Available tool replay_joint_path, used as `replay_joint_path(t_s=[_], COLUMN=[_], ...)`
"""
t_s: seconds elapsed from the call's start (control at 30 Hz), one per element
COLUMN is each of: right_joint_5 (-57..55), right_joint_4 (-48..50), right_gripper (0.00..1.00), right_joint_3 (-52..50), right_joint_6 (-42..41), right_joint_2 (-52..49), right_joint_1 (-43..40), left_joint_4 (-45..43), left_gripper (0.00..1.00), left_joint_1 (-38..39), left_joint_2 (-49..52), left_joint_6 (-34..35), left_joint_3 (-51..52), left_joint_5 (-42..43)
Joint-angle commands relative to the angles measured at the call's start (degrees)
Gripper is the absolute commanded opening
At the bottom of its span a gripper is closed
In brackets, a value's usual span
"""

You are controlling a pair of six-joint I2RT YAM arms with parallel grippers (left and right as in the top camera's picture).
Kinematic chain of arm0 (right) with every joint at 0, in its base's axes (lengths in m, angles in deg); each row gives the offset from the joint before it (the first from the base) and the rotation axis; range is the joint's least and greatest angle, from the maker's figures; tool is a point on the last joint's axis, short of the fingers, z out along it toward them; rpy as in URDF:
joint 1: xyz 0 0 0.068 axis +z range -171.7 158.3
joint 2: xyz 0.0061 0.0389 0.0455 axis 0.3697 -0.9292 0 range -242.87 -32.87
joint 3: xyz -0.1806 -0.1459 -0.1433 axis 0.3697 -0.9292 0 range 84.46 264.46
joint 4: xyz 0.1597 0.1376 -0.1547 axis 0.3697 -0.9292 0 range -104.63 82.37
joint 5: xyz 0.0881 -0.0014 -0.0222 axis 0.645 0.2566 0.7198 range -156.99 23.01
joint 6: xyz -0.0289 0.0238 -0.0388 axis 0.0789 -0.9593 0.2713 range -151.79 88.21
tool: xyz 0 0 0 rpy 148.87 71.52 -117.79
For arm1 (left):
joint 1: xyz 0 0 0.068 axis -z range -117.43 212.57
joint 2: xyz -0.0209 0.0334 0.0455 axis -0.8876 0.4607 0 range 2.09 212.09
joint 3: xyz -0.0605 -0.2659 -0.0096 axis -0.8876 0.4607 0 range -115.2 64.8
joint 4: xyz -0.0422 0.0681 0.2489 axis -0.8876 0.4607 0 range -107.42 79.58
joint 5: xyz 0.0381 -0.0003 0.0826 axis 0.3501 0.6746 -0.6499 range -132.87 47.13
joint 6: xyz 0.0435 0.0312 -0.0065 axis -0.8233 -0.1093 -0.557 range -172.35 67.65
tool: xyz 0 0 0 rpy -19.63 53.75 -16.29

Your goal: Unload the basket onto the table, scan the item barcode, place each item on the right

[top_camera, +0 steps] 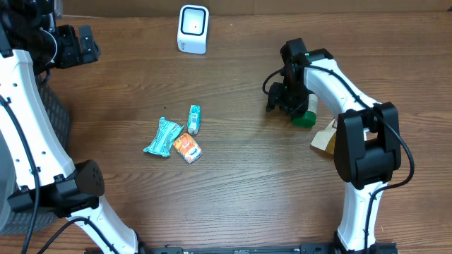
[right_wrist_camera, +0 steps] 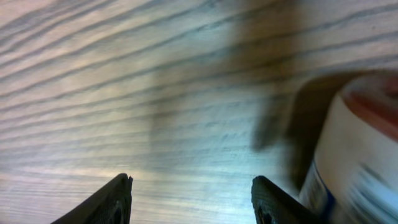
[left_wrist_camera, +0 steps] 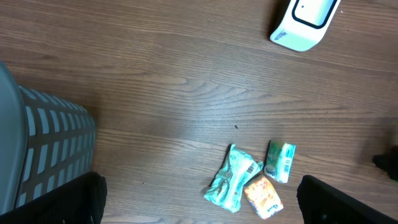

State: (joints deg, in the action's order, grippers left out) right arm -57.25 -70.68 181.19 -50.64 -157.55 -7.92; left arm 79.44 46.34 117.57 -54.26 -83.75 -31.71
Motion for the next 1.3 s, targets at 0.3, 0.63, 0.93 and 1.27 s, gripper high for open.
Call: replay_joint_path(t_s=[0.3, 0.63, 0.93, 1.27], right_joint_5=[7.98, -0.13, 0.94, 6.86], right_joint_4=[18.18, 27.89, 26.10, 24.30], right_gripper=[0.60, 0.65, 0.59, 0.30], right_joint_3=[4.50, 4.48, 4.48, 4.50], right_joint_6=[0.85, 2.60, 2.14, -1.09], right_joint_2=[1.11, 0.31, -3.93, -3.93], right_joint_1=[15.98, 23.82, 24.90, 24.90], left_joint_4=[-0.07, -0.07, -0.07, -0.07], left_gripper=[1.00, 1.00, 1.00, 1.00], left_joint_1=[0.17, 0.17, 0.17, 0.17], left_joint_2=[-0.74, -0.74, -0.74, -0.74], left_joint_6=[-0.70, -0.70, -0.70, -0.70], left_joint_3=[-0.81, -0.81, -0.81, -0.81], left_joint_5=[0.02, 0.02, 0.02, 0.02])
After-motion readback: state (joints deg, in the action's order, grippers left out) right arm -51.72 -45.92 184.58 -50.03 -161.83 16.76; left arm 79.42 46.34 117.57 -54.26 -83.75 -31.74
